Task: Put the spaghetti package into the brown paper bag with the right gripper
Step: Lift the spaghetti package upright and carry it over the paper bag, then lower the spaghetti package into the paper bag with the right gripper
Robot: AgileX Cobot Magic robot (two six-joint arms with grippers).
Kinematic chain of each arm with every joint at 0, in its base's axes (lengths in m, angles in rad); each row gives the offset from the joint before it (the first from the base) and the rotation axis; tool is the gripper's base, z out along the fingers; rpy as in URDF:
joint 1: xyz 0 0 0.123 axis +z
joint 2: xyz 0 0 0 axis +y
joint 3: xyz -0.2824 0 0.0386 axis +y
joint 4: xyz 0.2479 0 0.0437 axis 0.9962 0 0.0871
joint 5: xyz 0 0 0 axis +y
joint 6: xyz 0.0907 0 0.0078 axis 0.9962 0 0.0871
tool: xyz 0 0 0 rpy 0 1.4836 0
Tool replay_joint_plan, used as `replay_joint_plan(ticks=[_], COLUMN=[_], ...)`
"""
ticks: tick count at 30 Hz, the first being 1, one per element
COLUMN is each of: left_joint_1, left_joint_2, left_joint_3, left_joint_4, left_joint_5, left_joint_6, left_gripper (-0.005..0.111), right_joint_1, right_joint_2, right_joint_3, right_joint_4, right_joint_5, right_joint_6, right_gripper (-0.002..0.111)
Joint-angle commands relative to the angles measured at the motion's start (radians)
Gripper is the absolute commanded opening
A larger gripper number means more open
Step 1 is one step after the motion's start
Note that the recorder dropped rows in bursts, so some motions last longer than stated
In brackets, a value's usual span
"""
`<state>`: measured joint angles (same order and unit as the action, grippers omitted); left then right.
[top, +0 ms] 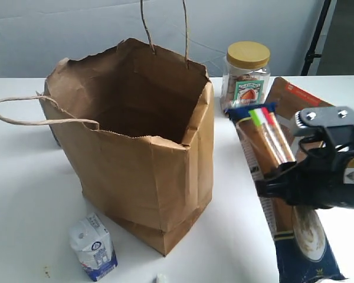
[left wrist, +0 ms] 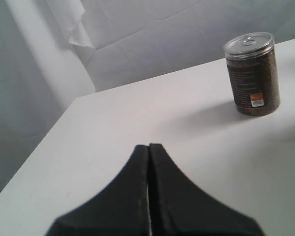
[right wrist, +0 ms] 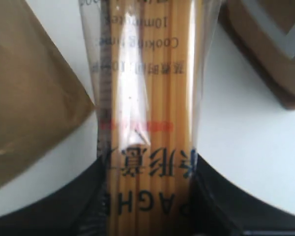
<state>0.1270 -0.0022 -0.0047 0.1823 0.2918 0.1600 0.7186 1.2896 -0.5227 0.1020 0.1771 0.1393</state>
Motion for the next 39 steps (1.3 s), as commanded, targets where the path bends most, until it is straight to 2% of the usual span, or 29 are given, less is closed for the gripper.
replay_joint_plan(ticks=[1,7,12,21,31,39], left_joint_1=[-0.003,-0.003,-0.003,-0.003,-0.003,-0.003], left_joint_2=[0.002,0.002,0.002,0.002,0.002,0.002], left_joint_3=[0.005,0.005,0.005,0.005,0.005,0.005], left_joint_4=[-0.005,-0.005,-0.005,-0.005,-0.005,-0.005], left_joint_5=[-0.007,-0.007,-0.007,-0.007,-0.007,-0.007], left_joint_6=[-0.004,-0.004,-0.004,-0.004,-0.004,-0.004], left_gripper=[0.0,0.0,0.0,0.0,0.0,0.0], right_joint_1=[0.031,0.06,0.06,0.076,0.18,0.18], right_joint_2=[-0.264,-0.526,-0.538,-0.298,0.016,0.198], right_joint_3=[0.009,0.009,-0.053,-0.268,-0.563,-0.614], right_joint_4=[-0.067,-0.204,-0.316,-0.485,-0.524,-0.543], right_joint_5=[-0.067,-0.19,-0.301,-0.55,-0.555,-0.555], right_joint_6=[0.087,0.316,0.369,0.369,0.363,0.363], right_gripper=[0.0,0.0,0.0,0.0,0.0,0.0])
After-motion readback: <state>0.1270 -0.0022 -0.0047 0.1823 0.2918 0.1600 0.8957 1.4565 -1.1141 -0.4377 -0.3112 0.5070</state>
